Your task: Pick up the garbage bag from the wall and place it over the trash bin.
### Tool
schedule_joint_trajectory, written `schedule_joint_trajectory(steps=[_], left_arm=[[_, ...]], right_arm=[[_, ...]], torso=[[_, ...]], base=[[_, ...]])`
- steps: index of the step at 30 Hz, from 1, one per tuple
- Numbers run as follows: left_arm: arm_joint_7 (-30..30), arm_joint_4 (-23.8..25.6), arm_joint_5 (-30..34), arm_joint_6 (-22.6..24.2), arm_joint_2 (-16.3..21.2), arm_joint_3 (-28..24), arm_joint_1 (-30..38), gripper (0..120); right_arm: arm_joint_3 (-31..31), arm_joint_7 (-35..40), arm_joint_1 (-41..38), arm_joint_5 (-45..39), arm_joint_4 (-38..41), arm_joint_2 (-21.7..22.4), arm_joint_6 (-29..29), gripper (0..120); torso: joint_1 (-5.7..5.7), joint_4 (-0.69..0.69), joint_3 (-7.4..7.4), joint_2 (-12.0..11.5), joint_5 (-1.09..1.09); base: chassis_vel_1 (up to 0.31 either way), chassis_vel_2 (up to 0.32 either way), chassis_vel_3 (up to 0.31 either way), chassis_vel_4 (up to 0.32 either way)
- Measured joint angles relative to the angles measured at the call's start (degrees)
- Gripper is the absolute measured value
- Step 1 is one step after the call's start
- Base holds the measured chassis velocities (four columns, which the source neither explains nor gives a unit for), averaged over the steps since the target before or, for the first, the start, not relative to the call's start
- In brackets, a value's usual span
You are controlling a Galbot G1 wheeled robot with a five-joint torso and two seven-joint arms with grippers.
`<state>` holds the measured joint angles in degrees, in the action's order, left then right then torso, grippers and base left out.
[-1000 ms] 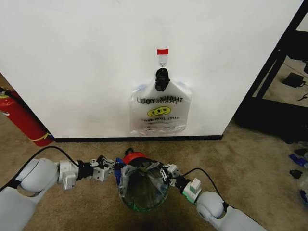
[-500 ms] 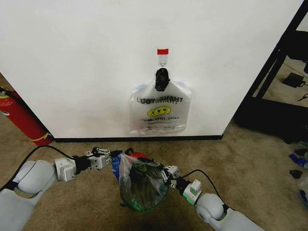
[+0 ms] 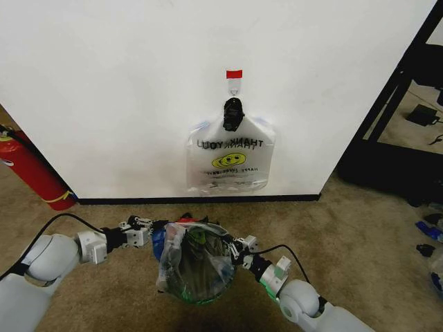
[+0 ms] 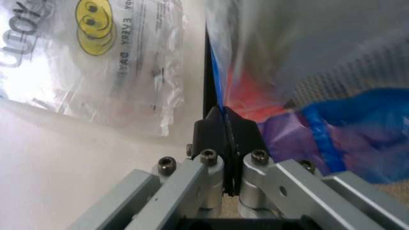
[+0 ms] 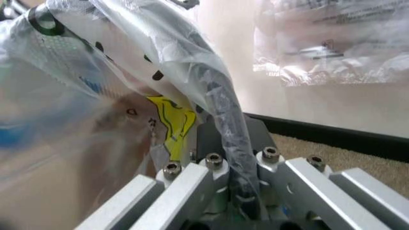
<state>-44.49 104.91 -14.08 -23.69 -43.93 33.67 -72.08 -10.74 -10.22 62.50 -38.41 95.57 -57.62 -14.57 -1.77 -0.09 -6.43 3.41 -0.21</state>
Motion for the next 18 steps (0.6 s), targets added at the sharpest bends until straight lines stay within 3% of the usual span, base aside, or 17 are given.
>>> schedule_joint_trajectory(steps=[7, 11, 18], left_arm=[[-0.95, -1.23, -0.21, -2.25, -0.02, 0.30, 1.38, 0], [4.56, -3.55, -0.13, -3.15, -0.23, -0.23, 1.91, 0], [14.17, -6.19, 2.75, -3.22, -0.45, -0.81, -0.18, 25]], right_arm=[[-0.30, 2.19, -0.55, -6.07, 0.38, -0.39, 0.61, 0], [-0.41, 4.73, -0.80, -10.46, 0.56, -1.23, 0.87, 0], [-0.41, 7.05, -0.12, -13.95, 0.79, -2.16, 0.88, 0]], torso=[[0.00, 0.00, 0.00, 0.00, 0.00], [0.00, -0.01, 0.00, 0.00, 0.00], [0.00, -0.01, 0.00, 0.00, 0.00]], base=[[0.000, 0.000, 0.000, 0.000], [0.000, 0.000, 0.000, 0.000], [0.000, 0.000, 0.000, 0.000]])
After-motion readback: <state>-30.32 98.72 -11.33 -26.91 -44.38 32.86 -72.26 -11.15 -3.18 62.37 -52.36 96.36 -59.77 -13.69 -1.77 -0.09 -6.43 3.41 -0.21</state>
